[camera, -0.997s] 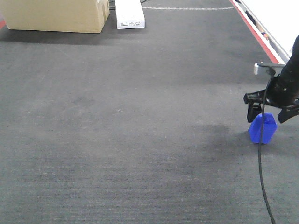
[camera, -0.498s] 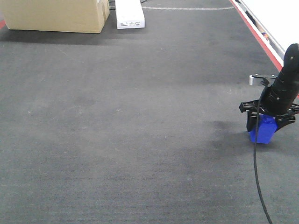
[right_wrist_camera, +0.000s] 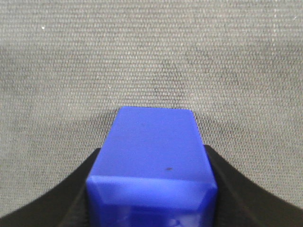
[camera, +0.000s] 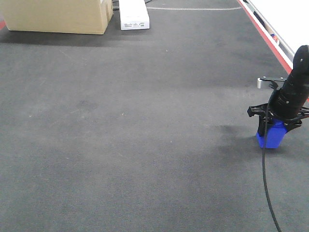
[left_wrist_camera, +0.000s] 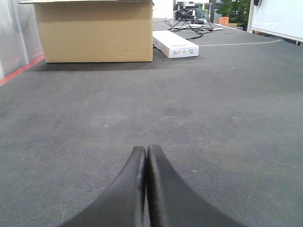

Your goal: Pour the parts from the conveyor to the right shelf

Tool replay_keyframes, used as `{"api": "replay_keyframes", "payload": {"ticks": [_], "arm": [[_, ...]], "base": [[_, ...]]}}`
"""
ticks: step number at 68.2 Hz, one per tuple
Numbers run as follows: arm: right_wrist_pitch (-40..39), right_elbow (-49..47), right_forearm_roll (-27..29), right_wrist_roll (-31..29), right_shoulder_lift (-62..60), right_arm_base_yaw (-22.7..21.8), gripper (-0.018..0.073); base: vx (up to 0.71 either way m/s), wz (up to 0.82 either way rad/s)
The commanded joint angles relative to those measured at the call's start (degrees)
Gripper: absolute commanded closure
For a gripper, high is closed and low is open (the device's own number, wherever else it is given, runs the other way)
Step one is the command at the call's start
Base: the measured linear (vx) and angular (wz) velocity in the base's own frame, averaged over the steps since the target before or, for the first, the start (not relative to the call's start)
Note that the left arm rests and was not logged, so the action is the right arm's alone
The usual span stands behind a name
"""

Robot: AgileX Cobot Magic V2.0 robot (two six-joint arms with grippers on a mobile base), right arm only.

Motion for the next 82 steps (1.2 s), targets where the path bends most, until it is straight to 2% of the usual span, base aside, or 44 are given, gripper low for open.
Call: {"api": "replay_keyframes", "payload": {"ticks": [1, 20, 25, 39, 69, 82], "arm": [[3.34, -1.61, 0.11, -0.82, -4.95, -0.18, 0.0568], [1.23, -1.1, 2.59, -1.7, -12.95, -0.18, 0.0565], [-2.01, 1.91, 3.22, -2.37, -16.28, -0.18, 0.0565], [-14.61, 18.0, 3.53, -2.65, -27.64, -0.18, 0.0565], [-43.05, 53.83, 9.69, -7.86, -61.31, -0.18, 0.0565], [-47.89, 62.85, 9.98, -7.93, -77.94, -0.18, 0.0565]], "base": [[0.0, 0.0], [0.0, 0.0], [0.0, 0.0], [0.0, 0.0], [0.0, 0.0], [0.0, 0.0]]}}
